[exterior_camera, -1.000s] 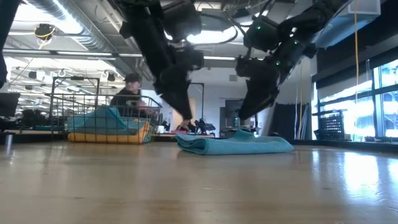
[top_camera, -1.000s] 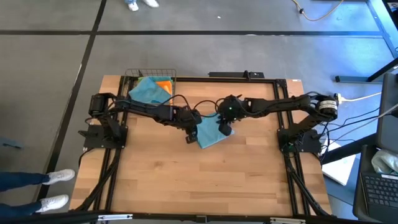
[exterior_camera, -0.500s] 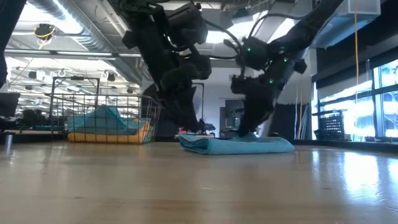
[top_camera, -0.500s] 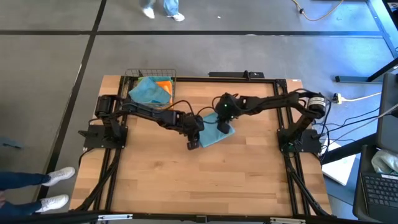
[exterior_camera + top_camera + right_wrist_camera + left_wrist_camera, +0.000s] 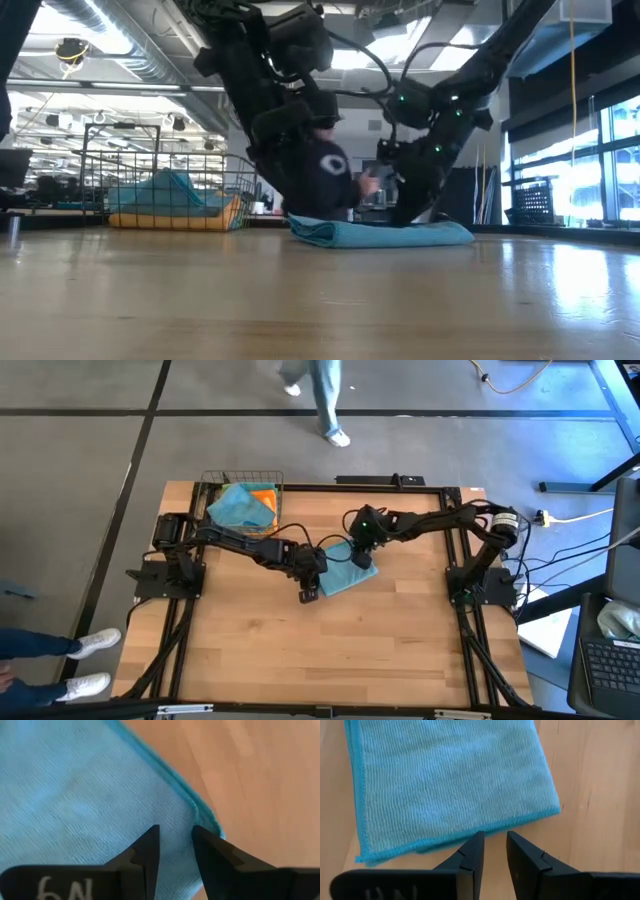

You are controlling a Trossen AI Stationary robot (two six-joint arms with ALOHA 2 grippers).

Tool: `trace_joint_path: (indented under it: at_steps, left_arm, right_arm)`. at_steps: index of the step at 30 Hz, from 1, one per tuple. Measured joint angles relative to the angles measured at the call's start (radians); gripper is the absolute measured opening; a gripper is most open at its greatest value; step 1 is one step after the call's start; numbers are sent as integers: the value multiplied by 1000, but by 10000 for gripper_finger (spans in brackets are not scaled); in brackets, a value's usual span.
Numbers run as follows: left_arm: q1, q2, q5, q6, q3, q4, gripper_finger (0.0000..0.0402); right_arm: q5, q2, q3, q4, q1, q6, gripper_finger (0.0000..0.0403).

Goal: Fold microfiber towels
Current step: Fold the light blue microfiber cloth, then put the folded light blue microfiber cloth into the wire basket

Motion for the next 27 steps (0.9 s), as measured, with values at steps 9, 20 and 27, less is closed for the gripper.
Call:
trace_joint_path:
  at_steps: [9,20,27]
  left_arm:
    - [-12,0,2,3,0,-38,75]
    - [-16,-56,-23,-31,-1,-204,75]
    - [26,-206,-70,-2,0,-177,75]
  right_arm:
    - [112,-108,94,-18,-15,-82,121]
    - [-194,-176,28,-213,-154,456,195]
    - [-360,-123,-78,-172,-154,619,268]
